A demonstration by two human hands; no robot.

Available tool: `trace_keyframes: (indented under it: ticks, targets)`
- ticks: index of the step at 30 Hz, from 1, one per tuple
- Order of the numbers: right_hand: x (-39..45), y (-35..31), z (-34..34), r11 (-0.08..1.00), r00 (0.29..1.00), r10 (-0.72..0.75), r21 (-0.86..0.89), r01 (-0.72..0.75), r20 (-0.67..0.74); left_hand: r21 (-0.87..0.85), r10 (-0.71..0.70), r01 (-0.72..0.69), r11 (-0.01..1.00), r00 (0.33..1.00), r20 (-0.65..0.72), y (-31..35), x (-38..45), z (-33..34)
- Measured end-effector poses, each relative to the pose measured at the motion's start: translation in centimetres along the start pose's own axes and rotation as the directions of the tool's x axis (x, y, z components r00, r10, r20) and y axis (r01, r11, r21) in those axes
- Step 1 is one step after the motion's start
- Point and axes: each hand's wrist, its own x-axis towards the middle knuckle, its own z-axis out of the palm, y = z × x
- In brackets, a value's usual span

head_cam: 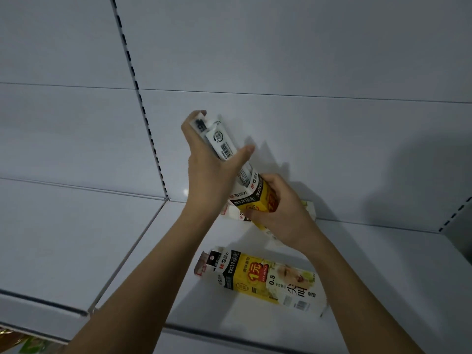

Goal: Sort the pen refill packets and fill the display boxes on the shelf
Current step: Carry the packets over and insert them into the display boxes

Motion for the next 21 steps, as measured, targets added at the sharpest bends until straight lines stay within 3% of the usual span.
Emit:
trace_keyframes:
  ticks: [3, 7, 11, 14, 21]
  targets:
    - [-0.1, 0.3, -0.6, 1.000, 1.000, 0.002, -0.003, -0.002, -0.014, -0.029, 0.004, -0.003, 1.000, 0.999, 0.033, 0.0, 0.2, -0.5]
    - [0.0, 0.3, -0.9, 1.000, 1.000, -0.003, -0.011, 0.003, -0.031, 0.140, -0.015, 0.000, 0.990, 0.994, 0.107, -0.3, 0.5, -1.3]
    - [0.0, 0.1, -1.0, 1.000, 1.000, -0.010, -0.012, 0.010, -0.027, 0.049, -0.089, 0.082, 0.995, 0.983, 0.164, -0.5, 0.3, -1.9]
    - [0.0, 0.2, -1.0, 1.000, 1.000, -0.006, -0.030, 0.006, -0.024, 0.177, -0.108, 0.066, 0.982, 0.965, 0.239, -0.5, 0.1, -2.0]
    - [-0.1, 0.5, -1.3, 0.997, 1.000, 0.000, -0.082, -0.002, -0.021, 0.154, -0.180, 0.150, 0.977, 0.962, 0.207, -0.8, 0.4, -2.6]
